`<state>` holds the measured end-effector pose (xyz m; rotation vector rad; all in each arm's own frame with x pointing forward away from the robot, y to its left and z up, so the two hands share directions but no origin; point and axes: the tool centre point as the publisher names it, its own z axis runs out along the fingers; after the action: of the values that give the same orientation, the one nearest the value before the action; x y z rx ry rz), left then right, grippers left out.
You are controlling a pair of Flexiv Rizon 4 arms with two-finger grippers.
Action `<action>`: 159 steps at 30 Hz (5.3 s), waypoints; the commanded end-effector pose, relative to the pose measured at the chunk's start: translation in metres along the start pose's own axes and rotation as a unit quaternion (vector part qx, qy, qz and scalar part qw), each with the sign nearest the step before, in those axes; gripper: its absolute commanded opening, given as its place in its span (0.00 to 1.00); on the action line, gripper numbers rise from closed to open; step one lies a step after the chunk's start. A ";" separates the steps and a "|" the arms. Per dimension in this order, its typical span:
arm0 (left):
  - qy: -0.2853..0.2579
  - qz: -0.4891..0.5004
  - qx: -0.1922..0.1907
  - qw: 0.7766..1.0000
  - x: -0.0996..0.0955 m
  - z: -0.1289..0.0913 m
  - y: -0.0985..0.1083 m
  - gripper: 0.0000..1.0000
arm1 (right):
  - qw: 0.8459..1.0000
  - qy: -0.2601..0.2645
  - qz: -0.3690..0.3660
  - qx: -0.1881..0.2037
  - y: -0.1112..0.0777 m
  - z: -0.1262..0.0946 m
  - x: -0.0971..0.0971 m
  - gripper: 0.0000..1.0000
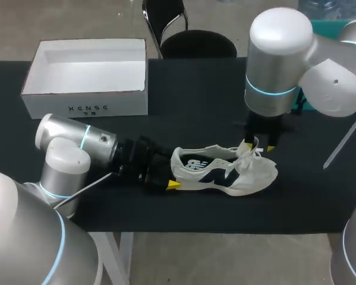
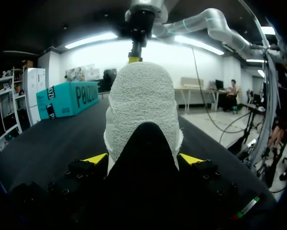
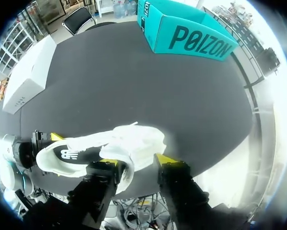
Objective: Take the shoe out of the shoebox, open the shoe tongue, remove and reinsert the insole, then place the shoe into the shoebox
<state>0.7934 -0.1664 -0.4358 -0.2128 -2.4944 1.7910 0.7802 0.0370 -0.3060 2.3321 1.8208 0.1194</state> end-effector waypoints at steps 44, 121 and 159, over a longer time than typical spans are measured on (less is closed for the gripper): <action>-0.001 0.000 -0.001 1.000 0.000 0.003 0.002 0.00 | 0.998 0.041 -0.032 -0.040 -0.002 -0.034 0.013 1.00; -0.001 0.000 -0.001 1.000 0.000 0.003 0.002 0.00 | 0.656 0.141 -0.736 -0.088 -0.088 -0.061 0.077 0.00; -0.001 0.000 -0.001 1.000 0.000 0.003 0.002 0.00 | 0.660 0.155 -0.735 -0.013 -0.057 0.012 0.109 0.00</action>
<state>0.7934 -0.1665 -0.4359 -0.2127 -2.4943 1.7910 0.7526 0.1495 -0.3276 0.1785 3.1148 0.3146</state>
